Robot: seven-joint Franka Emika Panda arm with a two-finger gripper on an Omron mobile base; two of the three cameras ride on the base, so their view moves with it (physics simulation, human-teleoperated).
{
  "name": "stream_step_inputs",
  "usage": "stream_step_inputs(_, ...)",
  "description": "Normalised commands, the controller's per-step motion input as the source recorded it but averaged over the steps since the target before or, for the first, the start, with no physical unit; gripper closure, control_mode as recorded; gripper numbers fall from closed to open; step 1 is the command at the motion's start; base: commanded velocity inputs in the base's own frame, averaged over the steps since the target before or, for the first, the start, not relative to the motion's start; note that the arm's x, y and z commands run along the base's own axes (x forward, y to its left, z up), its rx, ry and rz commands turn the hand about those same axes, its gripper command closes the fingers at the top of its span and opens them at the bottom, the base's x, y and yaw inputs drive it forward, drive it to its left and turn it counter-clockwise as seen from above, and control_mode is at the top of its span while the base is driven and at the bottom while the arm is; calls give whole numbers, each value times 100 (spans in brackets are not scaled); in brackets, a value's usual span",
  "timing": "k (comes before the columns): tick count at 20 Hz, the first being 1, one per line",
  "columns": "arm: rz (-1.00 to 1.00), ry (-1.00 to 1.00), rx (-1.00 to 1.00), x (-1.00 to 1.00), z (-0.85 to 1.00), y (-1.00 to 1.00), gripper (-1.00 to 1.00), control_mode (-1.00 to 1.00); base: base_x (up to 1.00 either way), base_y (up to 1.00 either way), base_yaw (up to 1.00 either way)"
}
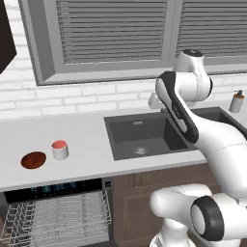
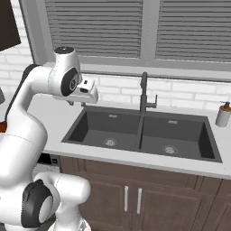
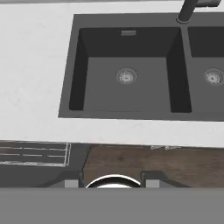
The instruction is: Pick up the cup and bowl from the counter, place them in the dishwasher, and close the dishwasher door.
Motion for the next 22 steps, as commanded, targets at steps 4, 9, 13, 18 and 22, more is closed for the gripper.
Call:
stream_step_inputs(4,-1,2,1,-26,-19,22,-100,-100,0,0,0)
stream_step_inputs(9,2,4,0,-50,-44,94,-100,-100,0,0,0)
stream_step_inputs(13,12,6,0,-39,-56,100,-100,-100,0,0,0)
stream_step_inputs(18,16,9,0,-24,-55,100,-100,-100,0,0,0)
stream_step_inputs(22,14,10,0,-7,-60,100,-100,-100,0,0,0)
